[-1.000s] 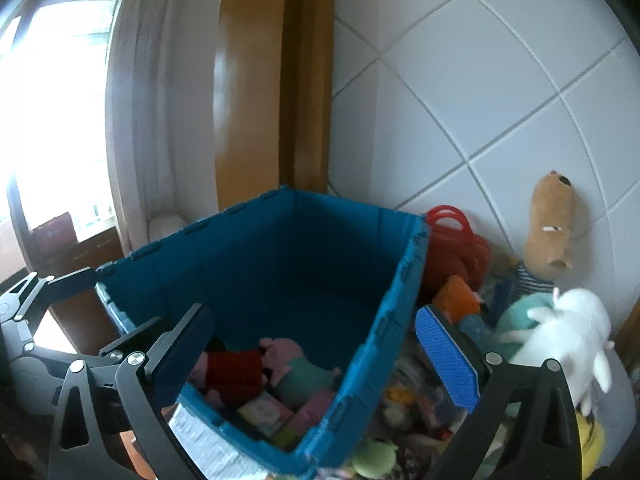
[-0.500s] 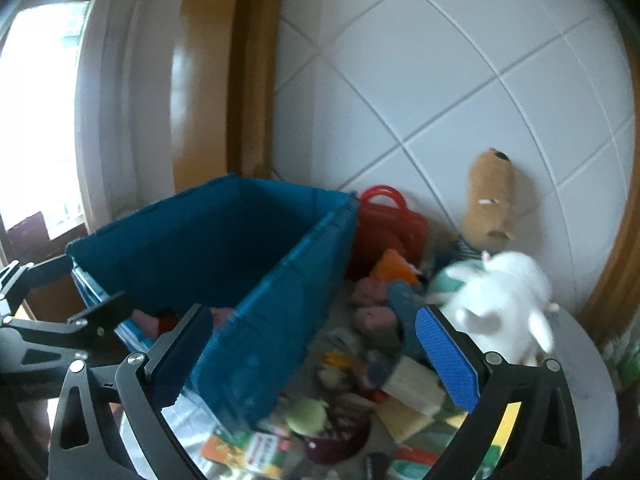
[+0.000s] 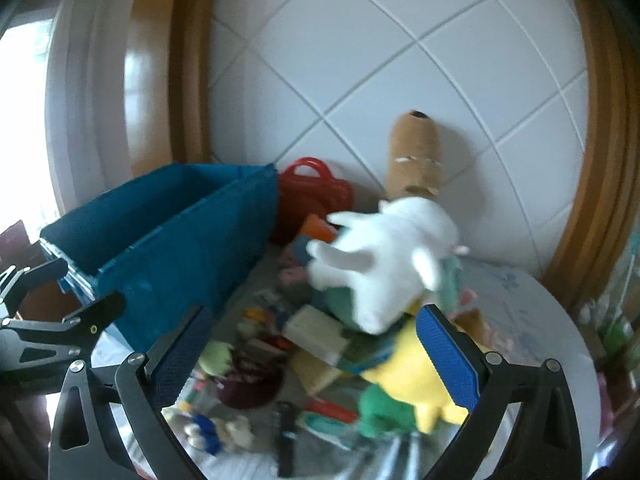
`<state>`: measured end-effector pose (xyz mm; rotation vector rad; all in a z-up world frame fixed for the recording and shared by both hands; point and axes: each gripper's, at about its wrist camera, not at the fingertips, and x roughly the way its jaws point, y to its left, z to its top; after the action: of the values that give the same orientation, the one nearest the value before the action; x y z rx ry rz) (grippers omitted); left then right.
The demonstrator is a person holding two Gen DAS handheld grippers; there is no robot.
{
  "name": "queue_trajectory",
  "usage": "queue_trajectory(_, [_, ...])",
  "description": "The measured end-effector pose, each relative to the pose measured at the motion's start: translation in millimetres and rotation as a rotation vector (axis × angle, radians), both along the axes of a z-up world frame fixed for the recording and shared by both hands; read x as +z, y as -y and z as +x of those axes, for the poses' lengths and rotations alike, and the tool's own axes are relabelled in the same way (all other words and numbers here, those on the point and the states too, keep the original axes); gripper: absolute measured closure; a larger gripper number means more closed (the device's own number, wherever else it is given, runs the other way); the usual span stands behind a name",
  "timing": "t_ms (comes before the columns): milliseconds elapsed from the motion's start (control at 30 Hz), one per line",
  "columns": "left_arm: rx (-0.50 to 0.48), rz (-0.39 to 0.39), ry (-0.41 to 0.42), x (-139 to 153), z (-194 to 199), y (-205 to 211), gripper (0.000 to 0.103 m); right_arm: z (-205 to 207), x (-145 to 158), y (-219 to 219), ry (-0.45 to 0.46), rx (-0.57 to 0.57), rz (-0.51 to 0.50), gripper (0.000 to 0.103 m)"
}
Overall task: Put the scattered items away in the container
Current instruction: 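Grasp the large white plush with both tools together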
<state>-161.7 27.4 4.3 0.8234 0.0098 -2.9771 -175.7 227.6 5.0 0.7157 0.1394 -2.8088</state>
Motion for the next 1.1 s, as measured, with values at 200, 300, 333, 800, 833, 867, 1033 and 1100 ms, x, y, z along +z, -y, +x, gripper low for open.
queue_trajectory(200, [-0.040,-0.006,0.044,-11,-19,-46,0.000,-8,-9,-63,0.011,-0.062,-0.033,0.000])
queue_trajectory(300, [-0.063,-0.015,0.061,-19,-39,-62,0.000,-22,-18,-86,0.024,-0.100,-0.053,0.000])
queue_trajectory(333, [-0.071,-0.016,0.067,-22,-46,-67,0.000,-27,-21,-94,0.029,-0.113,-0.060,0.000])
queue_trajectory(800, [-0.182,0.032,0.150,-57,-160,-129,0.000,-114,-30,-160,0.082,-0.227,-0.037,0.000])
queue_trajectory(833, [-0.180,0.027,0.153,-59,-164,-134,0.000,-120,-30,-163,0.083,-0.225,-0.035,0.000])
queue_trajectory(867, [-0.174,0.032,0.160,-62,-169,-139,0.000,-127,-30,-166,0.085,-0.218,-0.033,0.000])
queue_trajectory(1033, [-0.119,0.041,0.194,-79,-189,-166,0.000,-165,-33,-178,0.102,-0.114,-0.002,0.000])
queue_trajectory(1100, [-0.090,0.073,0.216,-89,-197,-176,0.000,-181,-34,-180,0.106,-0.063,0.013,0.000])
